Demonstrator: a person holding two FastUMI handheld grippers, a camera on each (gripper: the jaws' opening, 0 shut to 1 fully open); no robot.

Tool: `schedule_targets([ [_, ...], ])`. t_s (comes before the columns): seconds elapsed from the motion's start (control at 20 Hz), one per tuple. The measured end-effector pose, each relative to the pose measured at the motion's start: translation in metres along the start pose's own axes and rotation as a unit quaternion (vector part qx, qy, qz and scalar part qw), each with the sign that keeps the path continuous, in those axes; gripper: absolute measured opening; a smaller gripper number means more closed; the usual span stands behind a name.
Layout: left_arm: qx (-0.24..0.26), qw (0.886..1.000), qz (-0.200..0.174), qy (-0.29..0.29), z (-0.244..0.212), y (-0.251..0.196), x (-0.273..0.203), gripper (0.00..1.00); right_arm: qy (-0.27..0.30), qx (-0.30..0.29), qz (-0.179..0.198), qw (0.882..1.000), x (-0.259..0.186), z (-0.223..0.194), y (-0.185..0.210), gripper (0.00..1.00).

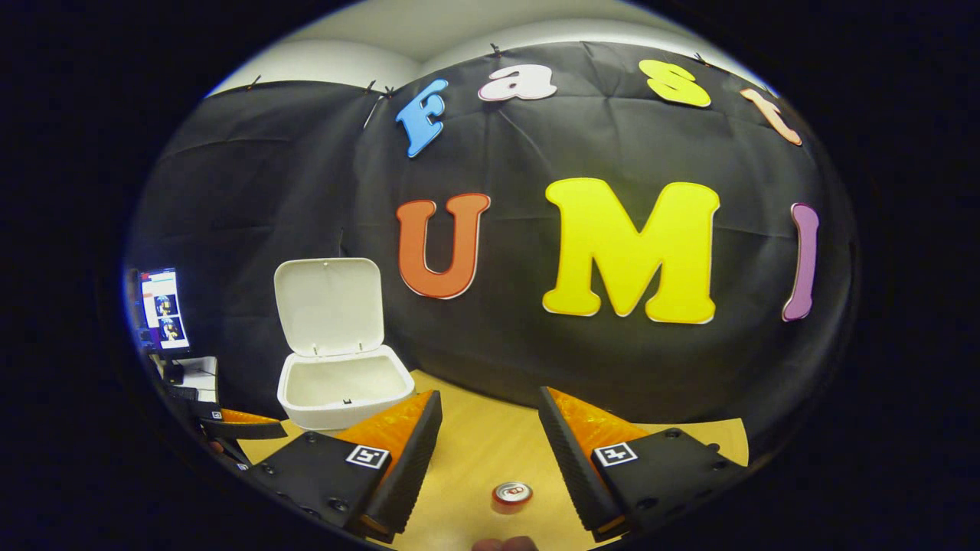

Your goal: Press the lid of the desktop garbage bin to open it, pick up the crumpled paper on the desktop and throw it into the bin, then pick up the pop can on the desktop and drop it into the bin, and finally close the garbage bin lid.

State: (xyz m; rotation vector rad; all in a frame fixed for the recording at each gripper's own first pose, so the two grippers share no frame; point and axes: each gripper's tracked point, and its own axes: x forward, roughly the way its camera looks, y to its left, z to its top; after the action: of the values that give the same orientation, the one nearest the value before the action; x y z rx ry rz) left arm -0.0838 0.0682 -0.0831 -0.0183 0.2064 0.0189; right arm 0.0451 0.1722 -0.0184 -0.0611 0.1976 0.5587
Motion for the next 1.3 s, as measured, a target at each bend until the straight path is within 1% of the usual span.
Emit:
schedule_targets([
  [0.05, -0.001, 1.000, -0.008, 0.003, -0.006, -0.009, 0.003, 0.99, -0.001, -0.002, -0.012, 1.000, -0.012, -0.002, -0.014, 0.81],
  [0.1, -0.004, 1.000, -0.017, 0.008, -0.013, -0.019, 0.007, 0.99, 0.001, -0.005, -0.025, 1.000, -0.023, -0.003, -0.036, 0.81],
  [0.25, -0.007, 0.999, -0.043, 0.018, -0.041, -0.047, 0.021, 1.00, 0.015, -0.007, -0.067, 0.998, -0.056, -0.019, -0.074, 0.82],
  [0.35, 0.007, 0.998, -0.048, 0.035, -0.066, -0.061, 0.032, 0.99, 0.038, 0.002, -0.088, 0.995, -0.073, -0.038, -0.092, 0.81],
  [0.45, 0.008, 0.997, -0.057, 0.043, -0.083, -0.076, 0.039, 1.00, 0.051, 0.017, -0.108, 0.993, -0.089, -0.050, -0.104, 0.80],
  [0.65, 0.002, 0.997, -0.055, 0.054, -0.109, -0.092, 0.066, 1.00, 0.064, 0.022, -0.156, 0.985, -0.123, -0.070, -0.129, 0.82],
  [0.85, -0.005, 0.996, -0.054, 0.074, -0.137, -0.106, 0.095, 1.00, 0.098, 0.031, -0.194, 0.976, -0.155, -0.098, -0.158, 0.80],
  [0.9, -0.004, 0.995, -0.053, 0.082, -0.145, -0.110, 0.101, 1.00, 0.104, 0.033, -0.204, 0.973, -0.161, -0.104, -0.165, 0.81],
  [1.0, -0.003, 0.994, -0.055, 0.095, -0.157, -0.116, 0.113, 1.00, 0.110, 0.034, -0.219, 0.969, -0.170, -0.108, -0.177, 0.81],
  [1.15, 0.002, 0.993, -0.050, 0.112, -0.183, -0.120, 0.132, 1.00, 0.122, 0.038, -0.226, 0.966, -0.181, -0.118, -0.185, 0.81],
  [1.2, -0.001, 0.992, -0.048, 0.119, -0.190, -0.121, 0.136, 1.00, 0.127, 0.038, -0.228, 0.965, -0.182, -0.128, -0.181, 0.80],
  [1.3, -0.005, 0.991, -0.044, 0.125, -0.195, -0.121, 0.147, 1.00, 0.139, 0.029, -0.231, 0.962, -0.187, -0.135, -0.188, 0.81],
])
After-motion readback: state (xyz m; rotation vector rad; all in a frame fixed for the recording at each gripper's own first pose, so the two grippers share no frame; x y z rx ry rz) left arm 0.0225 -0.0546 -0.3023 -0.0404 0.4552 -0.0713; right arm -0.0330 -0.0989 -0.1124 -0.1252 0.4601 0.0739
